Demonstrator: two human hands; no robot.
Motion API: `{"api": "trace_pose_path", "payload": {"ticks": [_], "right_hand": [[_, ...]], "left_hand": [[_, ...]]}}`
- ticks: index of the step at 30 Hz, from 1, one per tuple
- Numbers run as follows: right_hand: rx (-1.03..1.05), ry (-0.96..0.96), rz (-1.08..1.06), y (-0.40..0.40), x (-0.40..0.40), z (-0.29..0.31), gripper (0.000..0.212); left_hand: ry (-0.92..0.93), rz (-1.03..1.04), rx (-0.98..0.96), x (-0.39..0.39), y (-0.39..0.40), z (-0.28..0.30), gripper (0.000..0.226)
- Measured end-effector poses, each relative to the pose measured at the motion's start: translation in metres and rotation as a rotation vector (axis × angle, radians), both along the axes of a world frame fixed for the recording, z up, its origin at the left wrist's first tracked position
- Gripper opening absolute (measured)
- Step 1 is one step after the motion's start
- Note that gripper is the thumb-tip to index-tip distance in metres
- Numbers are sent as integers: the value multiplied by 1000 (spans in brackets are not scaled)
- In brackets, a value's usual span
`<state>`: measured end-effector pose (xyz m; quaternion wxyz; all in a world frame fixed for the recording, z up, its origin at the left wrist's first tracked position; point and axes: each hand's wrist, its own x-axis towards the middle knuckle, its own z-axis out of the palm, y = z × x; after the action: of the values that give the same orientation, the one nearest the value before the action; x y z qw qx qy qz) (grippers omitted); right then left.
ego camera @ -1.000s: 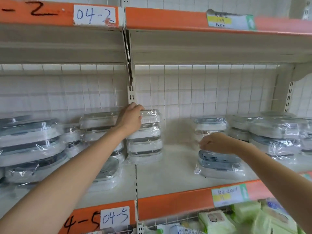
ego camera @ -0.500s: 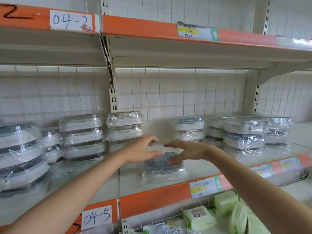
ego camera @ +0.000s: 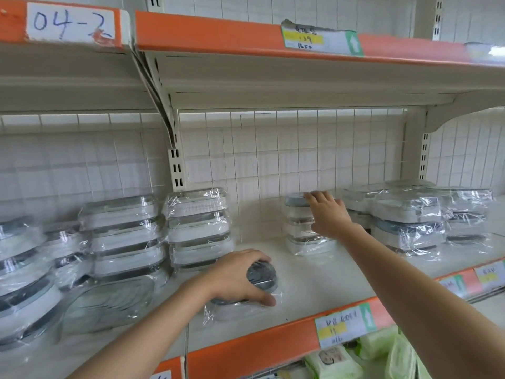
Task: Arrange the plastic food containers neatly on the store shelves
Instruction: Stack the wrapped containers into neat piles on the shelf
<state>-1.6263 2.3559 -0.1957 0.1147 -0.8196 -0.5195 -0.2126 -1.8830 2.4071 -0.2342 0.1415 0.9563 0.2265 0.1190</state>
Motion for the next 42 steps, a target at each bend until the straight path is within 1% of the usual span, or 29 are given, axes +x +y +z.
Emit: {"api": "trace_pose_path", "payload": {"ticks": [2,4,6,8,9,11,13,15,17,21,23,25,26,28,30,32,34,36,39,41,42], "right_hand": [[120,-95,-22,0,2,-5,65],[156,-188,-5,-4,-1,-4,57],[165,-230,45,-10,-8,-2,57],[207,-244,125,-20,-22,-2,57],[234,-241,181,-27,-30,-1,56],[258,-199,348,-41,-49,4,56],[210,-114,533,-56,-70,12,56],[122,-64,662,-65,-91,19,56],[72,-82,723,-67,-110,22,56],[32,-115,742,-59,-138,16,54],[-69,-104,735,-53,-147,7,54],[-168,-11,703,-50,-148,5,54],[-187,53,695,-48,-149,7,53],[-207,149,664,-43,-150,13,57],[-287,237,619,-39,-147,14,73],[-393,347,593,-36,-143,6,87],[-389,455,605,-35,-140,-2,92],[-330,463,636,-34,-142,-6,93],[-254,437,694,-31,-157,-12,92],[-222,433,711,-27,-167,-15,91],[-219,440,709,-26,-170,-15,91]], "left_hand": [[-1,8,8,0,1,-2,90],[10,21,13,0,0,-2,101],[27,31,-5,-1,-3,-2,113],[-24,56,-91,-4,-9,2,116],[-101,81,-163,-7,-11,5,113],[-316,158,-282,-13,-13,14,97],[-489,218,-320,-23,-9,22,79],[-575,262,-376,-34,-4,26,73],[-583,316,-399,-45,-1,24,66],[-564,443,-224,-67,-1,18,43],[-531,439,-181,-79,-3,11,28],[-494,405,-149,-85,-4,5,17],[-509,397,-141,-91,-3,6,15],[-586,405,-144,-108,-1,14,21],[-643,440,-156,-128,4,26,31],[-647,459,-153,-145,10,34,37],[-623,457,-127,-156,14,36,38],[-578,456,-109,-164,15,34,35],[-501,437,-59,-164,14,29,23],[-481,384,-1,-154,8,28,12],[-464,346,33,-147,4,29,13]]}}
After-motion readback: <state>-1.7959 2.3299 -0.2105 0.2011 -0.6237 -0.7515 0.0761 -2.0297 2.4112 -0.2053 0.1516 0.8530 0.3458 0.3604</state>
